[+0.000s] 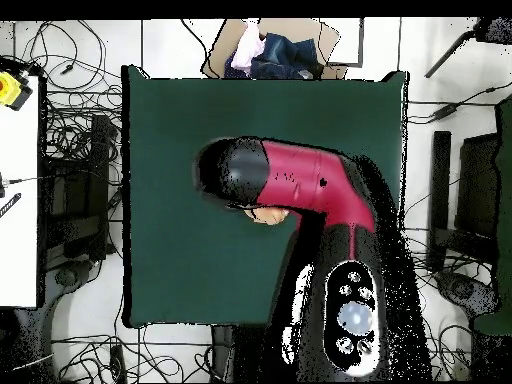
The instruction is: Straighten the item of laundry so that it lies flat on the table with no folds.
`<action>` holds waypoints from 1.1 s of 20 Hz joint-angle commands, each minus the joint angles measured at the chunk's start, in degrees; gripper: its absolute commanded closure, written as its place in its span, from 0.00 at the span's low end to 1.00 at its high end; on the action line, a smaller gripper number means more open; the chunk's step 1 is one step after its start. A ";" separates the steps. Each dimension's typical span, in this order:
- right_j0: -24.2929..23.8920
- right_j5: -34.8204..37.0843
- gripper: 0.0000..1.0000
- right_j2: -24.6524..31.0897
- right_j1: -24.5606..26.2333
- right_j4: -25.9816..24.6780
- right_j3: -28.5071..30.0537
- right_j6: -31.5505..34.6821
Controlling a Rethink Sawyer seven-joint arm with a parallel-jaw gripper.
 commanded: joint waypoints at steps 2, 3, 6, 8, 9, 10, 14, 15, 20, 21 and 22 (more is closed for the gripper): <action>-2.47 9.86 0.00 -0.60 17.07 -5.20 -23.44 6.66; -2.69 10.48 0.00 -0.68 18.27 -5.96 -24.92 6.21; -3.12 11.26 0.00 -1.24 20.96 -7.77 -27.56 5.46; -3.10 11.35 0.00 -1.80 23.30 -8.97 -29.65 5.94; -3.12 10.97 0.00 -1.94 24.29 -9.33 -30.23 6.18; -3.09 10.36 0.00 -2.05 24.94 -9.62 -30.28 6.50; -2.52 8.29 0.00 -2.55 28.30 -10.78 -30.87 8.15; -2.39 7.12 0.00 -2.54 29.19 -10.83 -31.05 8.90; -1.44 2.73 0.00 -2.54 31.60 -10.48 -30.86 11.86; -1.42 1.31 0.00 -2.25 31.68 -10.15 -30.47 12.31; -1.22 1.22 0.00 -2.29 32.06 -10.02 -30.77 12.63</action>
